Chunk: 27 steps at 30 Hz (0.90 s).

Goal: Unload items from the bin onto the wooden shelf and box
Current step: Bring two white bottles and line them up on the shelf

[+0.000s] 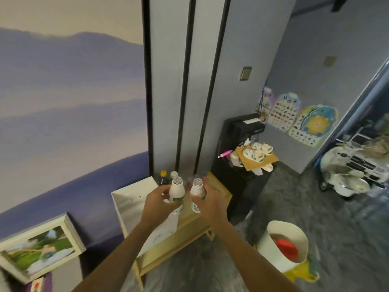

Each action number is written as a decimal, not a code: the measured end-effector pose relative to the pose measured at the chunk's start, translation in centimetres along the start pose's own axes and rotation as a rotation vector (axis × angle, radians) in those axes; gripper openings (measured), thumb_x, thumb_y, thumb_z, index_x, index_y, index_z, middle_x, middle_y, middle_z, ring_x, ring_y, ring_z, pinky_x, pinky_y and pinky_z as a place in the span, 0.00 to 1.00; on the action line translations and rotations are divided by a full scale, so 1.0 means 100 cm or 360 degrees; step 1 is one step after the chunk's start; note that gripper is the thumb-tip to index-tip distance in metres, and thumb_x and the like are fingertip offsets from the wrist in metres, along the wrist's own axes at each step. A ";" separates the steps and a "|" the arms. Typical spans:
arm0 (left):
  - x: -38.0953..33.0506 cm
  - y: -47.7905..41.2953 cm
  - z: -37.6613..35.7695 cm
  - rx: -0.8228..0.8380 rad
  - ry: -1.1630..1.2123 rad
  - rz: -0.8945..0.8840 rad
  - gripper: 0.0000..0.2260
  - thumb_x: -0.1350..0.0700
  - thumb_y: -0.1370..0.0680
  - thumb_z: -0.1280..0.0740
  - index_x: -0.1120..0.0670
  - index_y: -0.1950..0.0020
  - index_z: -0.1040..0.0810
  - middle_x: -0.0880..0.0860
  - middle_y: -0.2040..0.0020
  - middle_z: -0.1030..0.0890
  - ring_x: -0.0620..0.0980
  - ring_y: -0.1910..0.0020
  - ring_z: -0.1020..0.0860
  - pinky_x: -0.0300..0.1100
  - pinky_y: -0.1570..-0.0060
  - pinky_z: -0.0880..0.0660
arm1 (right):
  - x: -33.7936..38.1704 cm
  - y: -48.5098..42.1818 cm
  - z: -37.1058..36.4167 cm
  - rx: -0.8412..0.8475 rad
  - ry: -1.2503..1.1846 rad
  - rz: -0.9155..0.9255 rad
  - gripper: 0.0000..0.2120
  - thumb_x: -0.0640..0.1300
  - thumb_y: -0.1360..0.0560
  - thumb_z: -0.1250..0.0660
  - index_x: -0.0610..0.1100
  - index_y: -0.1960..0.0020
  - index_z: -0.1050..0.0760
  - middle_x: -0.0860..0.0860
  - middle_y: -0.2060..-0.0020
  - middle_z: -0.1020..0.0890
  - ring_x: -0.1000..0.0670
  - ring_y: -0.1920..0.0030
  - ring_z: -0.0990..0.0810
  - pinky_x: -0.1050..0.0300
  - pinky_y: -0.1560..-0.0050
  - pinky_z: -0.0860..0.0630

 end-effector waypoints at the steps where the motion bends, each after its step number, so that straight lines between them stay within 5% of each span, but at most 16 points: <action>1: 0.002 -0.011 -0.012 -0.0021 0.0012 0.0028 0.25 0.49 0.32 0.15 0.43 0.40 0.21 0.43 0.46 0.17 0.44 0.48 0.18 0.42 0.46 0.19 | -0.008 -0.015 -0.003 0.0039 0.0041 -0.0016 0.24 0.48 0.22 0.24 0.47 0.28 0.24 0.51 0.37 0.18 0.49 0.37 0.20 0.76 0.42 0.31; 3: 0.009 -0.033 -0.034 -0.0070 0.0040 0.0113 0.24 0.51 0.32 0.15 0.44 0.41 0.22 0.43 0.46 0.17 0.47 0.48 0.17 0.47 0.45 0.18 | -0.021 -0.045 -0.009 0.0125 0.0096 -0.0059 0.28 0.51 0.21 0.25 0.47 0.24 0.28 0.51 0.32 0.20 0.49 0.32 0.23 0.63 0.33 0.31; 7: 0.025 -0.068 -0.061 -0.0161 0.0019 0.0311 0.27 0.51 0.33 0.14 0.47 0.39 0.21 0.44 0.46 0.16 0.48 0.48 0.17 0.52 0.43 0.17 | -0.046 -0.106 -0.028 0.0322 0.0072 -0.0052 0.21 0.51 0.22 0.24 0.51 0.32 0.25 0.55 0.41 0.19 0.53 0.42 0.21 0.63 0.42 0.26; 10: 0.038 -0.085 -0.076 -0.0259 -0.0010 0.0440 0.25 0.52 0.32 0.15 0.47 0.38 0.21 0.45 0.44 0.16 0.47 0.48 0.18 0.52 0.42 0.18 | -0.073 -0.143 -0.050 0.0324 0.0023 -0.0027 0.21 0.55 0.26 0.23 0.56 0.37 0.26 0.55 0.44 0.17 0.51 0.44 0.17 0.52 0.43 0.19; 14: 0.052 -0.098 -0.100 -0.0445 -0.0067 0.0619 0.27 0.52 0.29 0.17 0.48 0.33 0.20 0.47 0.42 0.15 0.50 0.46 0.18 0.51 0.41 0.19 | -0.099 -0.180 -0.075 0.0414 -0.0035 0.0100 0.22 0.53 0.26 0.20 0.53 0.36 0.23 0.58 0.43 0.16 0.58 0.44 0.19 0.55 0.40 0.20; 20: 0.074 -0.105 -0.154 -0.0782 -0.0067 0.0976 0.18 0.54 0.27 0.19 0.46 0.40 0.18 0.46 0.47 0.14 0.48 0.50 0.16 0.40 0.49 0.24 | -0.157 -0.223 -0.124 0.0597 0.0009 0.0208 0.19 0.49 0.26 0.20 0.47 0.38 0.19 0.50 0.47 0.12 0.47 0.47 0.15 0.51 0.47 0.19; 27: 0.141 -0.126 -0.211 -0.0987 -0.0160 0.1261 0.25 0.53 0.29 0.22 0.47 0.32 0.22 0.52 0.49 0.12 0.58 0.50 0.15 0.51 0.52 0.18 | -0.212 -0.240 -0.195 0.0768 -0.0054 0.0213 0.17 0.50 0.25 0.21 0.47 0.39 0.19 0.50 0.46 0.12 0.46 0.46 0.14 0.54 0.50 0.22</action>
Point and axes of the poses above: each hand's wrist, its own y-axis away from the middle knuckle, its own z-axis out of the back of the hand, x = y × z, the point moved 4 cm from there along -y, towards the middle knuckle
